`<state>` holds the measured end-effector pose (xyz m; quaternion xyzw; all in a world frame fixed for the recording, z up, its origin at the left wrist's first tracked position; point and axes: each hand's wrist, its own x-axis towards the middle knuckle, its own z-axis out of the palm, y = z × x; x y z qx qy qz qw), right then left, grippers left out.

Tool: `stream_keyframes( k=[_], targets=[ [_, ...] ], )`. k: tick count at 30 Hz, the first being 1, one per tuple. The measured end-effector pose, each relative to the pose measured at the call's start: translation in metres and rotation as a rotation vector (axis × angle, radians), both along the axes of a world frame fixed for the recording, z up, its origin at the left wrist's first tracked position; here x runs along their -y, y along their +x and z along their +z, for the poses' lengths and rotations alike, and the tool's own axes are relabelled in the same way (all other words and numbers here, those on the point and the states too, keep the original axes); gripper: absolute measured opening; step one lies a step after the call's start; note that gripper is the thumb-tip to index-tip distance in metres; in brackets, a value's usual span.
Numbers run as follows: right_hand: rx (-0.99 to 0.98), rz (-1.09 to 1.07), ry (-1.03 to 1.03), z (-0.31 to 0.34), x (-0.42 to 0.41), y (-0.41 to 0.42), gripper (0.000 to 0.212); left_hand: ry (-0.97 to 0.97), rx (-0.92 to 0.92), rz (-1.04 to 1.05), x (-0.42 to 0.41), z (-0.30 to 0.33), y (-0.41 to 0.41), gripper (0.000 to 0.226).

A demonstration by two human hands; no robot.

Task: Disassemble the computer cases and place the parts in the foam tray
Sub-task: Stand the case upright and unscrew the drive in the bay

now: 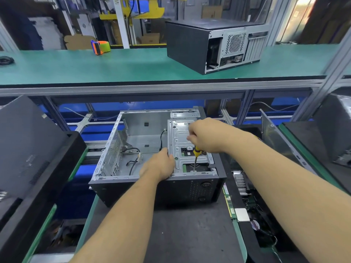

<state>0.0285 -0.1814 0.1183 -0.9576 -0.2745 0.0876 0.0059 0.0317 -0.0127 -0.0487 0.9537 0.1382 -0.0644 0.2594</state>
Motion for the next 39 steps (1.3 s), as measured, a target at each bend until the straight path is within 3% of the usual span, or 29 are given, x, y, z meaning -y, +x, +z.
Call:
stream_keyframes(
  k=[2, 6, 9, 13, 18, 22, 25, 28, 30, 34, 37, 39],
  targets=[
    [-0.051, 0.039, 0.039, 0.001, 0.001, 0.0, 0.01, 0.005, -0.002, -0.002, 0.001, 0.0, 0.0, 0.024],
    [-0.209, 0.044, 0.058, 0.008, 0.0, -0.004, 0.027, -0.002, -0.012, -0.002, 0.0, 0.001, -0.001, 0.024],
    [-0.12, 0.007, -0.004, 0.004, -0.003, -0.002, 0.014, -0.003, -0.025, -0.005, 0.0, 0.002, -0.001, 0.024],
    [0.015, -0.018, -0.122, 0.002, -0.002, 0.004, 0.038, -0.011, -0.033, -0.01, 0.0, 0.001, 0.0, 0.025],
    [-0.037, 0.052, 0.027, 0.001, 0.005, 0.006, 0.009, -0.034, -0.062, -0.01, -0.001, -0.001, 0.001, 0.027],
    [-0.189, 0.063, 0.102, 0.005, 0.006, 0.004, 0.027, -0.039, -0.078, -0.009, -0.002, 0.0, 0.002, 0.029],
    [-0.106, 0.013, 0.024, 0.0, 0.002, 0.005, 0.016, -0.037, -0.08, 0.0, -0.001, 0.001, 0.002, 0.031],
    [0.01, -0.06, -0.071, -0.001, -0.001, 0.007, 0.047, -0.025, -0.075, 0.002, -0.001, 0.001, 0.001, 0.032],
    [0.03, -0.027, -0.083, -0.002, 0.0, 0.007, 0.04, -0.026, -0.07, 0.005, -0.001, 0.002, 0.0, 0.031],
    [-0.041, 0.067, 0.012, -0.001, 0.001, 0.005, 0.003, -0.031, -0.068, 0.014, 0.0, 0.004, -0.001, 0.031],
    [-0.143, 0.075, 0.078, 0.002, 0.002, 0.004, 0.026, -0.018, -0.055, 0.014, 0.001, 0.004, -0.002, 0.031],
    [-0.166, 0.065, 0.081, 0.001, 0.003, 0.004, 0.028, -0.003, -0.044, 0.013, 0.001, 0.005, -0.003, 0.031]
  ],
)
